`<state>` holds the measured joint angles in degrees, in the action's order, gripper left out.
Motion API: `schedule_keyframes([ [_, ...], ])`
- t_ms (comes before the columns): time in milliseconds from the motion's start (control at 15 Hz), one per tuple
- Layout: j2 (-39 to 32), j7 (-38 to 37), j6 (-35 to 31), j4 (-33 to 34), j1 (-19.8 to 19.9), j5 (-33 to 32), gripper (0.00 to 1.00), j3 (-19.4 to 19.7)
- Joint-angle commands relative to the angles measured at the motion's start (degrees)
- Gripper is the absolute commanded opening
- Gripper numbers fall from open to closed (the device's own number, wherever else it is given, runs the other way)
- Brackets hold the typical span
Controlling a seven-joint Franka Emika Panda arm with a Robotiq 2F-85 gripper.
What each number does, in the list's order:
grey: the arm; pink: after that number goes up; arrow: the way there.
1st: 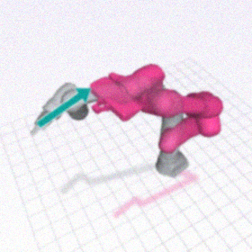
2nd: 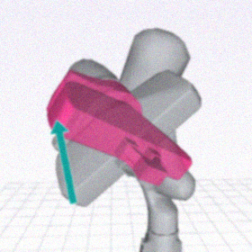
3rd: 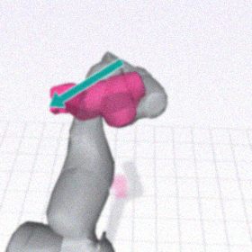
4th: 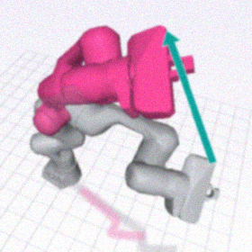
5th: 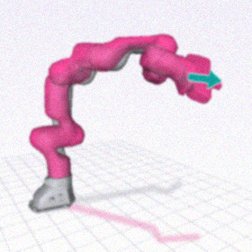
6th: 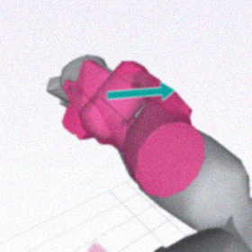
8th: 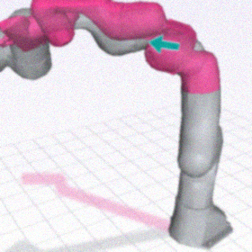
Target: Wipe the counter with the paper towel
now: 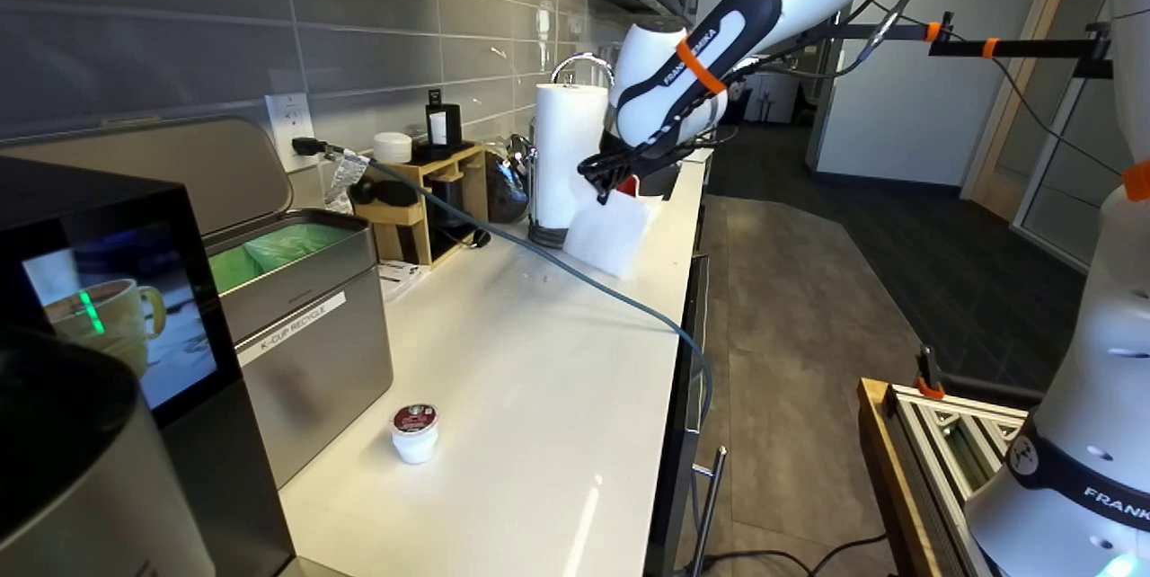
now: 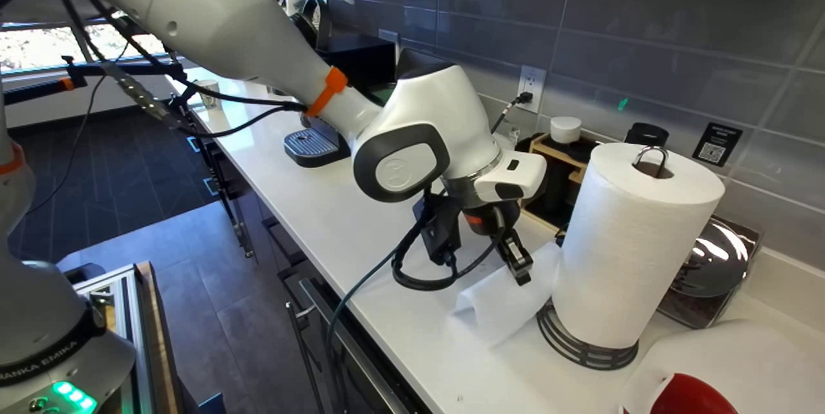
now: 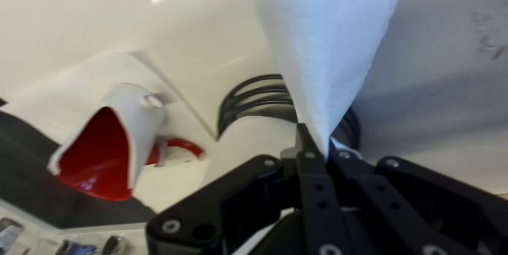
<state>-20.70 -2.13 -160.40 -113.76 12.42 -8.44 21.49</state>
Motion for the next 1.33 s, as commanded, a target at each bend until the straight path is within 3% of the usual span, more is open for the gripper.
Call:
schedule_keyframes([
  [0, 3.3, -14.6, -6.6, -6.0, -7.5, -13.7, 0.00, 13.5],
  [200, -0.2, -26.5, -10.5, -4.9, -15.2, -22.2, 0.00, 26.9],
  [400, -3.6, -36.9, -8.4, -5.4, -23.8, -29.6, 0.00, 37.9],
  [467, -0.3, -29.7, -8.9, -5.0, -18.1, -25.6, 0.01, 31.6],
  [600, -1.9, -33.6, -8.9, -5.3, -21.7, -27.8, 0.01, 35.6],
  [733, -2.8, -34.6, -8.9, -5.2, -22.6, -27.9, 0.01, 36.4],
  [867, -3.9, -33.5, -7.2, -4.9, -22.1, -28.0, 0.00, 36.0],
  [1067, -8.0, -32.8, -2.8, -3.4, -22.2, -29.8, 0.00, 38.7],
  [1267, -10.4, -28.9, 0.1, -3.5, -20.9, -28.4, 0.00, 37.7],
])
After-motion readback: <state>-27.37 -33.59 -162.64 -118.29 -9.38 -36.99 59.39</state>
